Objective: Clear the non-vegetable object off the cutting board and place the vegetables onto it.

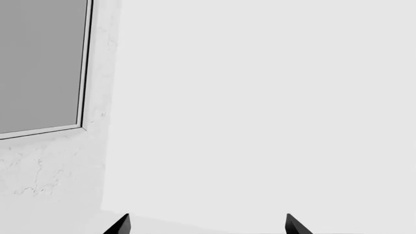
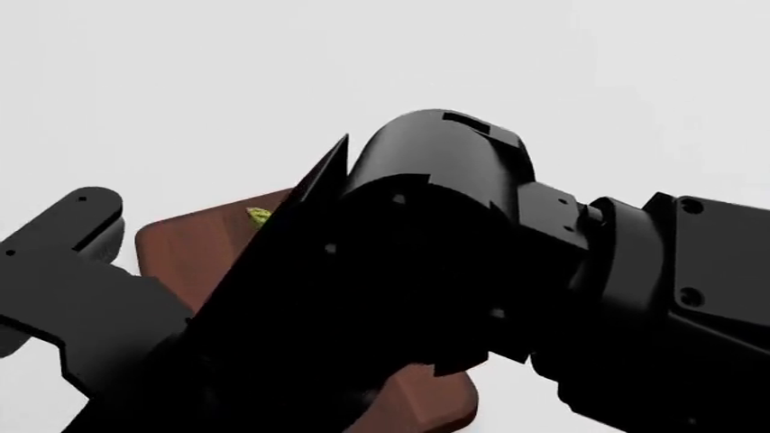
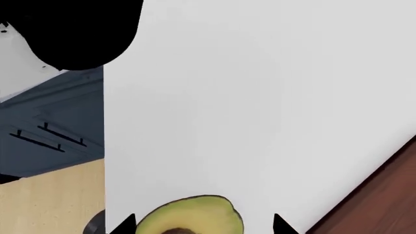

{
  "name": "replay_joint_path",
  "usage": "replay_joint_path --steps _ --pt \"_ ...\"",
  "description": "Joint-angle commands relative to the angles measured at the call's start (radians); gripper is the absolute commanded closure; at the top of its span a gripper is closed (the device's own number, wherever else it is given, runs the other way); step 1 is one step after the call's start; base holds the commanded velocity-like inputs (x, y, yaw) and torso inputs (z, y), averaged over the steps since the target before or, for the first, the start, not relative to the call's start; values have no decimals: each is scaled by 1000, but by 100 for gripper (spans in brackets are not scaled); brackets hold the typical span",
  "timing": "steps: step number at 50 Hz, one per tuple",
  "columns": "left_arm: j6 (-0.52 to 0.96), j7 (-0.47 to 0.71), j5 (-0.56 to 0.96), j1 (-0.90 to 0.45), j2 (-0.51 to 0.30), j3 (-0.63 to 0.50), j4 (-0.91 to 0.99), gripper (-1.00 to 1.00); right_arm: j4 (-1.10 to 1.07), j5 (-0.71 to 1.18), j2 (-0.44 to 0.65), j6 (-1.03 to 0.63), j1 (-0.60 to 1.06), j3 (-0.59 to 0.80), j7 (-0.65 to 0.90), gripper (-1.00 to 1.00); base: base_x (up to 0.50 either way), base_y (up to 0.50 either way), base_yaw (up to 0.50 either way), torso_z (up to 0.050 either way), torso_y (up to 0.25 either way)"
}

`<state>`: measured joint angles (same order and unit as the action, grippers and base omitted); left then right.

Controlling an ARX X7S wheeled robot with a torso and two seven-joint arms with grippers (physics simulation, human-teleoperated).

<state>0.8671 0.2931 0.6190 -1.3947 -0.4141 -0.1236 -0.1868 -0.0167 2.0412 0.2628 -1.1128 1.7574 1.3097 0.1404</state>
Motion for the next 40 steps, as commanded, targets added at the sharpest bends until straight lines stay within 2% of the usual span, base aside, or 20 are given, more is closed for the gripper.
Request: replay_joint_path --steps 1,29,40 --pt "-4 1 -2 3 -1 -5 0 -100 26 -67 29 21 -30 -14 -66 -100 0 0 0 0 0" --pt "-26 -4 -10 7 -5 -12 -24 -100 97 -156 2 68 -80 -28 -221 -100 0 0 0 0 0" --pt "-29 -4 -8 7 -7 -12 -28 -100 105 -127 3 81 -118 -22 -212 -100 0 0 0 0 0"
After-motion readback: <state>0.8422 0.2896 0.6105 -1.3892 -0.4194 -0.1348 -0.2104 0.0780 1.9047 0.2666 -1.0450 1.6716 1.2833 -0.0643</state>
